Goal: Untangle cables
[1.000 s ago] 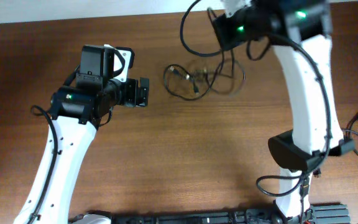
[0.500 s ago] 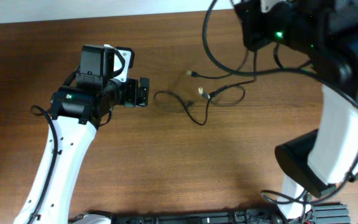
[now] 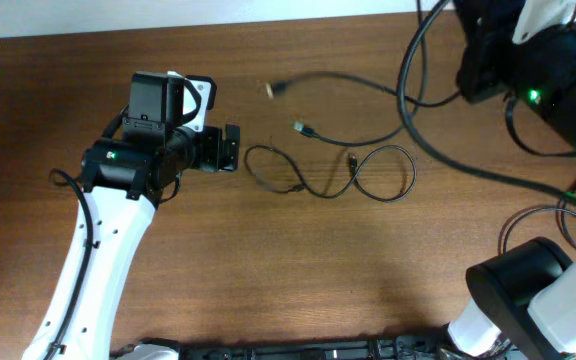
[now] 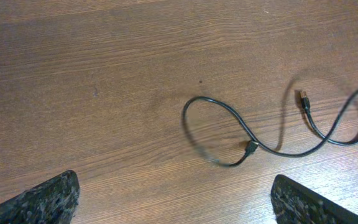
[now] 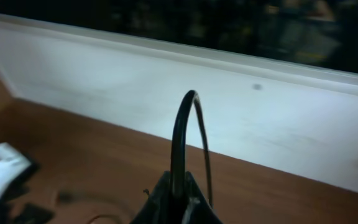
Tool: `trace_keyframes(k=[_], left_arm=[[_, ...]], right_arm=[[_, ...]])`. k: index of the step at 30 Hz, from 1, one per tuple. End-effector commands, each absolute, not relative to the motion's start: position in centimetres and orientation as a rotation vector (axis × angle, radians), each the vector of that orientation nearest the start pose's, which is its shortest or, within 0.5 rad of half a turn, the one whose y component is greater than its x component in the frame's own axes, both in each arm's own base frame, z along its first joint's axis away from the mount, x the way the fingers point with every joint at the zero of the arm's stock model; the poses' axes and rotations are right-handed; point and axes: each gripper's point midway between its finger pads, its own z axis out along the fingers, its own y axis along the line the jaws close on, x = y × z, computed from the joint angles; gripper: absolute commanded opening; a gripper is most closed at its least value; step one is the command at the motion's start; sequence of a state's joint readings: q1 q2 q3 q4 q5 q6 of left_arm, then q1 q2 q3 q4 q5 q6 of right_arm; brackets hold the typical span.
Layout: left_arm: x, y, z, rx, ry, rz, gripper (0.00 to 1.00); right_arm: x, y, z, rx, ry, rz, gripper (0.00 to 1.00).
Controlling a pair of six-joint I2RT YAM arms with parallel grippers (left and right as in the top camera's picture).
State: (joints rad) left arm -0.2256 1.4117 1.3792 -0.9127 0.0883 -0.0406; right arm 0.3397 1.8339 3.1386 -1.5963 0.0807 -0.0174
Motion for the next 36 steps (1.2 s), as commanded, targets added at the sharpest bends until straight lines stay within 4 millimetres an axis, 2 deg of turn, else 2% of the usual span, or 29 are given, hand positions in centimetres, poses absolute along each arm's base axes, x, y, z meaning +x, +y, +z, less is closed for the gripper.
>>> trace_keyframes(k=[1, 4, 10, 14, 24, 32, 36], left_arm=[[35.7, -9.4, 23.7, 0.281, 2.481, -0.202, 0.99], [35.7, -9.4, 23.7, 0.281, 2.481, -0.202, 0.99], [35.7, -9.4, 23.7, 0.281, 2.481, -0.202, 0.99], [35.7, -9.4, 23.7, 0.281, 2.481, -0.202, 0.99], [35.7, -9.4, 23.7, 0.281, 2.481, -0.202, 0.99], [35.7, -9.4, 23.7, 0.281, 2.481, -0.202, 0.99], [35.7, -9.4, 23.6, 0.281, 2.481, -0.202, 0.99]], right_arm=[[32.4, 2.8, 54.5, 0.051, 1.873, -0.175, 0.04], [32.1, -1.0, 53.5, 0.227, 1.899, -0.305, 0.04], [32.4, -5.5, 52.0, 0.401, 1.934, -0.374, 0.04], [33.1, -6.6, 50.7, 0.42, 1.989, -0.358, 0.04], [34.3, -10.6, 46.3, 0.528, 2.144, -0.476, 0.04], [35.4, -15.3, 41.2, 0.681, 2.27, -0.569, 0.04], [36.5, -16.9, 38.2, 0.732, 2.329, -0.52, 0.04]])
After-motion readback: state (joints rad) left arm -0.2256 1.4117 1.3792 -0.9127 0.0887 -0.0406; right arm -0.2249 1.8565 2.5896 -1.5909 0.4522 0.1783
